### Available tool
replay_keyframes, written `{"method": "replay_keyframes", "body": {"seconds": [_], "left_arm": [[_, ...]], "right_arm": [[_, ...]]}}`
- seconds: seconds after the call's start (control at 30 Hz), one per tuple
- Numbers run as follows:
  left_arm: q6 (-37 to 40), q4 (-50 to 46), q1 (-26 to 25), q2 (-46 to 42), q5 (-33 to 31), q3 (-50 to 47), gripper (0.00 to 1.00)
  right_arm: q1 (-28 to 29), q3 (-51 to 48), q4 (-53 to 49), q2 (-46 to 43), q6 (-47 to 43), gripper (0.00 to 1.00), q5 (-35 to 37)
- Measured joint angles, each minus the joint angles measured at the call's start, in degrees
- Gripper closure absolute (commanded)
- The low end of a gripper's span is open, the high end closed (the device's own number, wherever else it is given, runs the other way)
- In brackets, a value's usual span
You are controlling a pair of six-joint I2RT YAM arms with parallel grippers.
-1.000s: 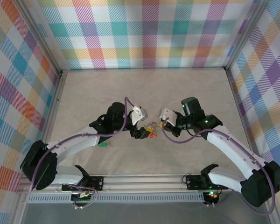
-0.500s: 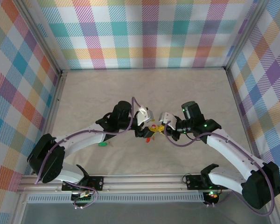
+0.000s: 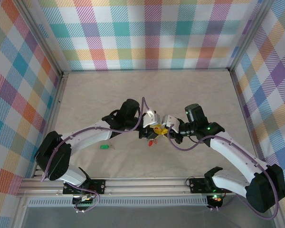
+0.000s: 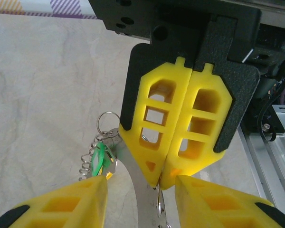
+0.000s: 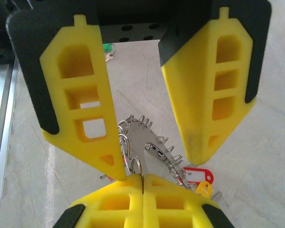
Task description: Put the keys on the keyring
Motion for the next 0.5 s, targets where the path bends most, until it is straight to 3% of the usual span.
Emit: {"method": "replay_keyframes", "body": {"seconds": [0.5], "left_arm": [[3.06, -2.82, 0.0, 0.31, 0.04, 0.35, 0.58]], "right_arm": [[-0.26, 0.0, -0.15, 0.5, -2.64, 1.0, -0.07]]}}
